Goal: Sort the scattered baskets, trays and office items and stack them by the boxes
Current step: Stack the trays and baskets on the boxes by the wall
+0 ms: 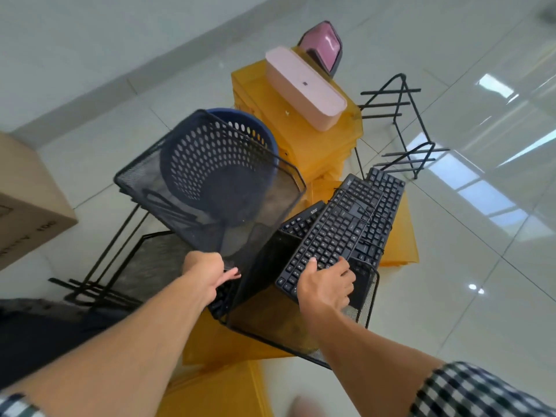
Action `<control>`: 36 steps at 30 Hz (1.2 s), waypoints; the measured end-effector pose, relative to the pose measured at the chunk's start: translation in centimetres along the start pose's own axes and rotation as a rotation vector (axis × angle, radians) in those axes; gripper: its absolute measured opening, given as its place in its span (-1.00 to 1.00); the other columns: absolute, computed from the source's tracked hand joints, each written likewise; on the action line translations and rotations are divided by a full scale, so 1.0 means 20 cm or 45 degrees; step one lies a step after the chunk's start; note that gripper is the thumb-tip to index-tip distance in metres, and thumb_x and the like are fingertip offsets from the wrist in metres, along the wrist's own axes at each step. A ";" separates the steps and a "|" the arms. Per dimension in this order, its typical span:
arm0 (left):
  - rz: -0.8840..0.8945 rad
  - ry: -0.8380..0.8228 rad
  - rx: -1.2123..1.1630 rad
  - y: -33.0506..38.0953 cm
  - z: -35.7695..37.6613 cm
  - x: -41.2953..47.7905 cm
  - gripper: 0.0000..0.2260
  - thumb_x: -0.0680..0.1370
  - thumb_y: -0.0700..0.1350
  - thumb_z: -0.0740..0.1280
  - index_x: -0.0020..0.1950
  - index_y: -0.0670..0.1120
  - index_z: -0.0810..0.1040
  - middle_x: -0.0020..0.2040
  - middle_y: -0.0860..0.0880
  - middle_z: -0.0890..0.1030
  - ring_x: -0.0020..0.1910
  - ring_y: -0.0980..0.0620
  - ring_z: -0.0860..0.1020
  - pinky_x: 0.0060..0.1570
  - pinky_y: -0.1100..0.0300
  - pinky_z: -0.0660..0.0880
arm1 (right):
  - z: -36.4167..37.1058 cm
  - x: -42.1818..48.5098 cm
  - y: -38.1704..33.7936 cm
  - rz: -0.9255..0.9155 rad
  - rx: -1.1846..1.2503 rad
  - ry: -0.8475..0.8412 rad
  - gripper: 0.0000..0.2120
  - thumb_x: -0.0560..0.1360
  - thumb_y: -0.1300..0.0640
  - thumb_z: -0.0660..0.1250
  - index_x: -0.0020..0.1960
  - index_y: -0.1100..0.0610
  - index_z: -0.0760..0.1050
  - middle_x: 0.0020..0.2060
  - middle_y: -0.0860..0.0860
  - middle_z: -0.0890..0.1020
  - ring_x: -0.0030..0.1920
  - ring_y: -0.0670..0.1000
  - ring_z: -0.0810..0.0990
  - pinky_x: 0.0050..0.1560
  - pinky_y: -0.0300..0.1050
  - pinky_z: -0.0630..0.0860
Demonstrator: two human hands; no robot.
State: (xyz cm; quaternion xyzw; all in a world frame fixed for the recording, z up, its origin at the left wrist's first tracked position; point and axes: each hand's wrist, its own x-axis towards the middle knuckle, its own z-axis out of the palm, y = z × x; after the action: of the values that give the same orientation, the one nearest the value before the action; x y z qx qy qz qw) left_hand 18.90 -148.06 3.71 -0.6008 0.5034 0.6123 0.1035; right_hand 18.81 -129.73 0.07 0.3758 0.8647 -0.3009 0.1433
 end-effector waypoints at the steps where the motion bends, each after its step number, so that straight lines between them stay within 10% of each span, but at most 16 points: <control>1: 0.013 -0.005 0.014 -0.01 -0.05 -0.05 -0.55 0.63 -0.45 0.10 0.52 -0.24 0.27 0.50 -0.24 0.32 0.01 -0.30 0.60 -0.42 0.09 0.60 | -0.02 -0.05 -0.03 -0.044 0.066 -0.003 -0.40 0.62 -0.13 0.25 0.54 0.12 0.18 0.46 0.16 0.28 0.44 0.20 0.29 0.41 0.20 0.26; 8: 0.197 -0.036 0.270 -0.09 -0.52 -0.44 -0.59 0.65 -0.37 0.20 0.50 -0.19 0.33 0.43 -0.20 0.41 0.05 -0.15 0.52 -0.17 0.04 0.67 | -0.34 -0.49 -0.26 -0.121 0.593 -0.120 -0.35 0.60 -0.21 0.28 0.57 0.06 0.20 0.47 0.08 0.35 0.40 0.14 0.42 0.36 0.04 0.35; 14: 0.273 -0.087 0.415 -0.13 -1.14 -0.92 -0.81 0.66 -0.28 0.25 0.24 -0.08 0.46 0.33 -0.10 0.49 0.08 -0.12 0.62 -0.16 0.10 0.67 | -0.68 -0.98 -0.28 -0.027 0.869 -0.228 -0.51 0.55 -0.16 0.40 0.41 -0.02 0.43 0.10 -0.08 0.59 -0.05 -0.18 0.58 -0.02 -0.35 0.52; 20: 0.311 0.048 0.559 -0.18 -1.85 -1.32 -0.90 0.59 -0.29 0.36 0.05 -0.15 0.49 0.13 -0.17 0.57 0.08 -0.25 0.61 0.01 -0.18 0.64 | -0.85 -1.58 -0.18 -0.206 0.684 -0.566 -0.87 0.61 0.02 0.37 0.00 0.07 0.61 -0.11 0.09 0.70 -0.07 0.15 0.70 -0.03 0.19 0.66; 29: 0.226 0.076 0.423 -0.39 -2.71 -1.70 -0.78 0.68 -0.27 0.18 0.28 -0.13 0.52 0.10 -0.19 0.66 -0.09 -0.13 0.70 -0.21 0.10 0.66 | -0.79 -2.28 -0.25 -0.521 0.020 -1.018 -0.96 0.61 0.11 0.34 0.04 0.02 0.57 -0.09 0.06 0.68 -0.09 0.10 0.69 -0.23 0.06 0.70; 32: 0.218 0.080 0.392 -0.42 -3.01 -1.76 -0.81 0.69 -0.26 0.18 0.21 -0.11 0.54 0.03 -0.15 0.68 -0.17 -0.08 0.73 -0.26 0.16 0.64 | -0.70 -2.57 -0.31 -0.633 -0.094 -0.951 -0.71 0.56 -0.12 0.39 -0.01 0.12 0.60 -0.24 0.01 0.65 -0.24 0.02 0.64 -0.45 -0.15 0.54; 36: 0.240 0.155 0.360 -0.42 -3.35 -1.82 -0.84 0.69 -0.24 0.18 0.06 -0.08 0.54 -0.09 -0.09 0.70 -0.26 -0.03 0.72 -0.34 0.21 0.61 | -0.55 -2.96 -0.35 -0.786 -0.083 -0.736 -0.53 0.63 -0.18 0.25 0.10 0.24 0.63 -0.18 0.09 0.63 -0.12 0.16 0.59 -0.10 -0.13 0.39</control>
State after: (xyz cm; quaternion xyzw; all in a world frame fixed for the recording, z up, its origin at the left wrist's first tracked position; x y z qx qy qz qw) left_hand 76.72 -176.37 45.51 -0.5663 0.6440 0.5049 0.0982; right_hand 53.50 -159.95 39.56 -0.0053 0.8700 -0.3953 0.2946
